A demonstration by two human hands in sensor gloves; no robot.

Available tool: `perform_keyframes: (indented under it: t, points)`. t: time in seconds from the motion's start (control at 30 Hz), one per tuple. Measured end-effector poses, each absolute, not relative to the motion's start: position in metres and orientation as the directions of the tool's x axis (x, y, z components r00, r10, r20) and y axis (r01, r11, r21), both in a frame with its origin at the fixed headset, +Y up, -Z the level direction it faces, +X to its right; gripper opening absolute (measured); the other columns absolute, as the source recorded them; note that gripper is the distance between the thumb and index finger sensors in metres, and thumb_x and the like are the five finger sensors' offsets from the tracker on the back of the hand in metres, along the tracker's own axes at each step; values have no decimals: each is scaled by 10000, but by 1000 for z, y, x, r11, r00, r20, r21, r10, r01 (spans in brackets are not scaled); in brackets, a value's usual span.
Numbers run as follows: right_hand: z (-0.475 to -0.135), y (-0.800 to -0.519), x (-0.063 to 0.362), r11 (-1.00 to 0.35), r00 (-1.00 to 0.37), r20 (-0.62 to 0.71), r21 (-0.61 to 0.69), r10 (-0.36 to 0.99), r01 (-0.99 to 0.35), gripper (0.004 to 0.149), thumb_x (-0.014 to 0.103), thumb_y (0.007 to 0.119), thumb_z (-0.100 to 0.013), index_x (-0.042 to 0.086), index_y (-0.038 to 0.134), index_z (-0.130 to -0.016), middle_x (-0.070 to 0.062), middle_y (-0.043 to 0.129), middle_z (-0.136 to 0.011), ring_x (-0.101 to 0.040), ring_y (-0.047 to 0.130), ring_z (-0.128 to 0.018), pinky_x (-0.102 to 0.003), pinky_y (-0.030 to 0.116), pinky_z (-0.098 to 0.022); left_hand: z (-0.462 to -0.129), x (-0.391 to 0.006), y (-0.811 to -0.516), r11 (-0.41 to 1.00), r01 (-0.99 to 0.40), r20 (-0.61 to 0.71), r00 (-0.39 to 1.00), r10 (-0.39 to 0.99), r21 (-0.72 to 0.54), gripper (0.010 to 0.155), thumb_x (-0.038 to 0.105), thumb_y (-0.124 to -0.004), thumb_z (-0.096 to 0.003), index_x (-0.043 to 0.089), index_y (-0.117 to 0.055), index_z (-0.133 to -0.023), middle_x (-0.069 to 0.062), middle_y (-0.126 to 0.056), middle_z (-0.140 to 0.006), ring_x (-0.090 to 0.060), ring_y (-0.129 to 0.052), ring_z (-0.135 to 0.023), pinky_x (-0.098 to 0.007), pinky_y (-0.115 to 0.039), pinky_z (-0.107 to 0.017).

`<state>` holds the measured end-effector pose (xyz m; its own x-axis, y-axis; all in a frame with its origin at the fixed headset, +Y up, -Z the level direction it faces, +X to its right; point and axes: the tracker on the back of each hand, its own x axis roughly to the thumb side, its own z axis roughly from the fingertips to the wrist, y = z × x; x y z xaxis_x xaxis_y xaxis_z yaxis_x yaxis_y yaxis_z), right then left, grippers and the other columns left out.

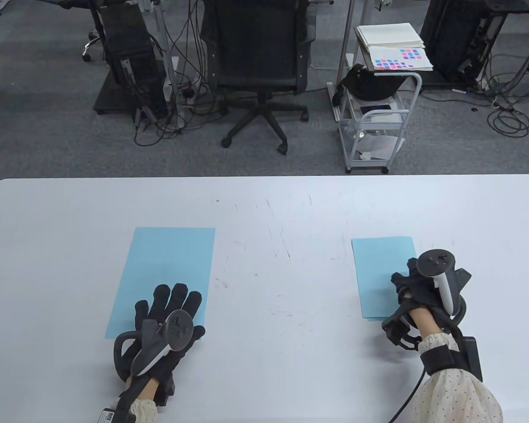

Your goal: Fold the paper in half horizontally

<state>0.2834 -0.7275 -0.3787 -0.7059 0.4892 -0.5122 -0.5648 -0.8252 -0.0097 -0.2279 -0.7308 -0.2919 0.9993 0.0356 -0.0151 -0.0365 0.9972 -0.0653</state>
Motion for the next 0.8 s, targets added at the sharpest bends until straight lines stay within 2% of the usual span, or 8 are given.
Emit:
perform_keyframes:
  t: [0.17,0.23,0.43,0.5,0.6,0.8]
  points:
    - [-352,-721,238,-889,-853,-312,50,419,-455,695,412,702,-490,226,390,-1082,-102,425,-1158,-446,247,-1055,-690,197,-716,-292,-227,-732,997,-38,-12,999,37,-73,733,649,-631,-346,587,-350,-1021,255,-268,-1197,-156,-240,-1177,-566,-324,-880]
    - [-338,-722,217,-907,-895,-191,49,402,-418,678,405,680,-497,234,384,-1082,-93,388,-1166,-446,194,-1055,-697,156,-706,-292,-227,-732,996,-38,-8,999,38,-76,725,646,-629,-350,594,-350,-1018,256,-266,-1198,-155,-240,-1178,-566,-323,-881]
    - [-303,-725,180,-967,-967,8,-10,256,-256,711,451,684,-486,263,359,-1089,-73,331,-1186,-437,132,-1061,-704,125,-699,-295,-231,-732,996,-42,-18,999,41,-84,708,636,-627,-361,607,-350,-1011,268,-265,-1195,-151,-239,-1179,-561,-326,-883]
    - [-296,-727,175,-972,-972,45,-29,230,-231,726,489,677,-474,273,362,-1092,-68,306,-1192,-434,69,-1053,-703,104,-696,-297,-234,-731,995,-44,-27,999,42,-84,703,634,-627,-363,616,-347,-1008,271,-262,-1196,-149,-238,-1180,-560,-325,-885]
    - [-291,-730,171,-977,-976,71,-43,205,-209,739,516,674,-463,296,357,-1093,-62,274,-1197,-429,33,-1048,-701,89,-694,-303,-236,-728,992,-60,-49,997,55,-107,738,650,-622,-360,639,-257,-1001,270,-202,-1202,-151,-193,-1185,-564,-303,-893]
    - [-289,-737,173,-981,-978,81,4,194,-195,749,532,678,-459,361,310,-1089,-47,210,-1203,-421,-16,-1042,-701,69,-690,-323,-241,-715,991,-38,-64,998,30,-127,733,662,-617,-358,670,-243,-989,281,-163,-1200,-149,-166,-1190,-568,-297,-898]
